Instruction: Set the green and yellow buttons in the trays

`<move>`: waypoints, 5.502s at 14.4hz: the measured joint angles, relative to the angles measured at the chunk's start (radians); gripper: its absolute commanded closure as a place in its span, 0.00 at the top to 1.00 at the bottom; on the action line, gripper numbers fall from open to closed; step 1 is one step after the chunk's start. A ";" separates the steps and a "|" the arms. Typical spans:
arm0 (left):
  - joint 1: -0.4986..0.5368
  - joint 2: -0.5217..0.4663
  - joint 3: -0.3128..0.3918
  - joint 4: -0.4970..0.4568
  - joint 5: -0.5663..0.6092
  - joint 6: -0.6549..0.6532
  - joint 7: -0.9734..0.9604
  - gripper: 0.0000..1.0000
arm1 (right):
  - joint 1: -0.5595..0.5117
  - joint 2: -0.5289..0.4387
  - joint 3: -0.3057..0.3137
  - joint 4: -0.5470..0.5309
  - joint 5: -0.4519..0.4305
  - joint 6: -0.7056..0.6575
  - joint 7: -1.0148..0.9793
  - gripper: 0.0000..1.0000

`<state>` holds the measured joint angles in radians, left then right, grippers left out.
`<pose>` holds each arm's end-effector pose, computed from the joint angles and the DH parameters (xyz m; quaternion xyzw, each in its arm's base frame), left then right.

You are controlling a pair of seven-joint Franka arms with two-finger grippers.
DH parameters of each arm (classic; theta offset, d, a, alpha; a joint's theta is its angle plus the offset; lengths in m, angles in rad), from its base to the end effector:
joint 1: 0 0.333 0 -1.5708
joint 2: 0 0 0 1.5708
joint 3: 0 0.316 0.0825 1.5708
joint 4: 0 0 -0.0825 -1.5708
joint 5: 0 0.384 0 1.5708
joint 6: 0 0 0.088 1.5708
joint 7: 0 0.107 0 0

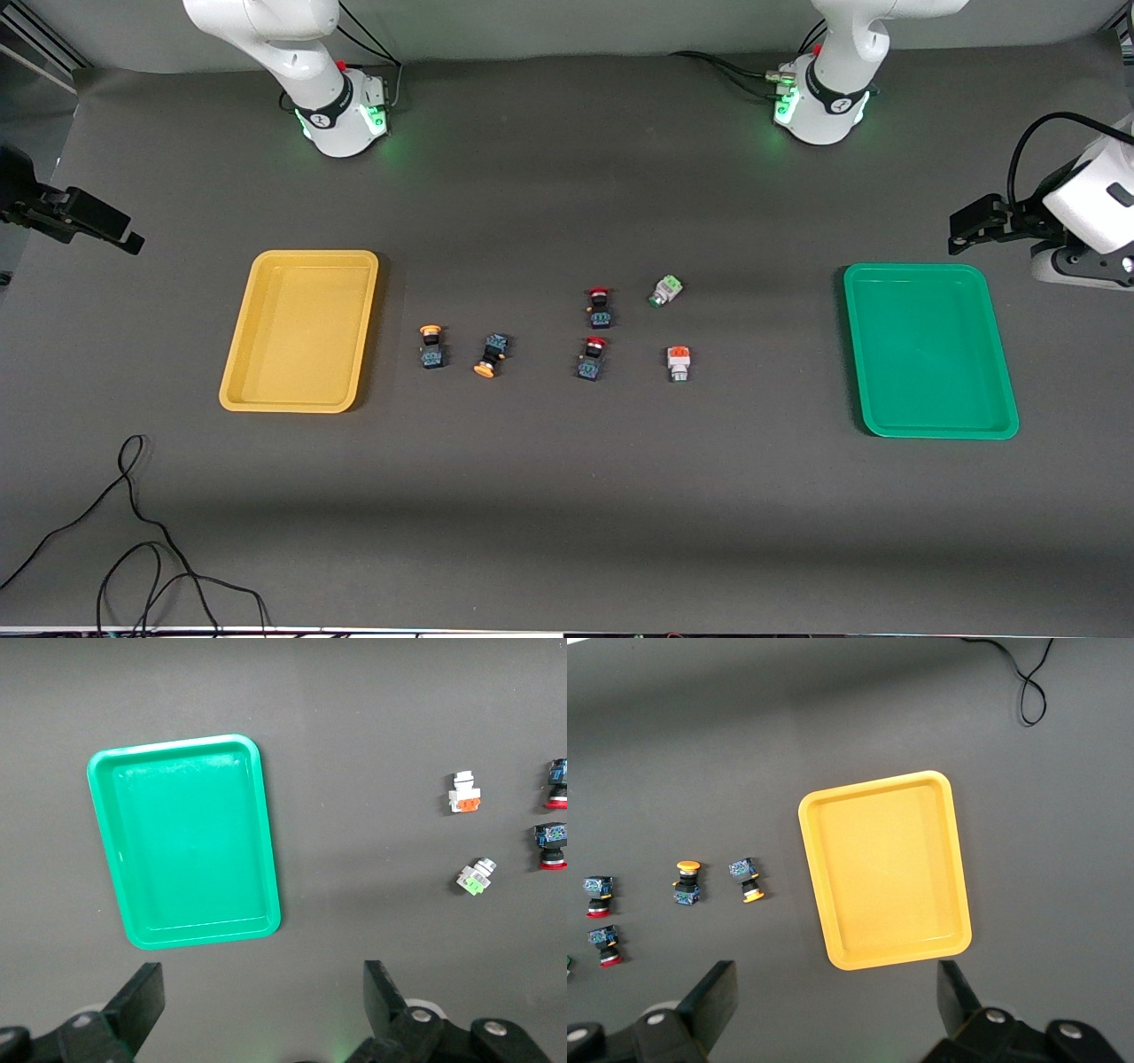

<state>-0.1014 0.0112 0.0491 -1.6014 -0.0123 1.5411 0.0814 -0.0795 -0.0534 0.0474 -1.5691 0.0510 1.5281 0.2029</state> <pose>0.5524 -0.0304 0.6014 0.9971 -0.0667 -0.0356 0.0064 0.5337 -0.0107 0.6507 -0.9929 0.1160 -0.0041 0.0246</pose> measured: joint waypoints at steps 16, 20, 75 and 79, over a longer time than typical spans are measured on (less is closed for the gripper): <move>-0.225 0.092 -0.034 -0.019 -0.035 0.031 -0.003 1.00 | 0.005 0.069 0.000 0.042 0.013 -0.043 -0.026 1.00; -0.357 0.104 -0.039 -0.019 -0.058 0.036 -0.006 1.00 | 0.038 0.088 0.004 0.041 0.038 -0.059 -0.030 1.00; 0.111 0.067 0.007 -0.427 0.077 0.429 -0.012 0.15 | 0.390 0.389 -0.307 -0.664 0.124 0.931 -0.270 0.00; 0.170 0.163 0.002 -0.616 0.080 0.804 0.052 0.15 | 0.404 0.430 -0.305 -0.682 0.125 0.975 -0.270 0.83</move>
<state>0.0683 0.1740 0.0512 -2.2173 0.0678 2.3447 0.1335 0.3250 0.3768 -0.2580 -2.2508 0.1760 2.5034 -0.0675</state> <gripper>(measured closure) 0.590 0.573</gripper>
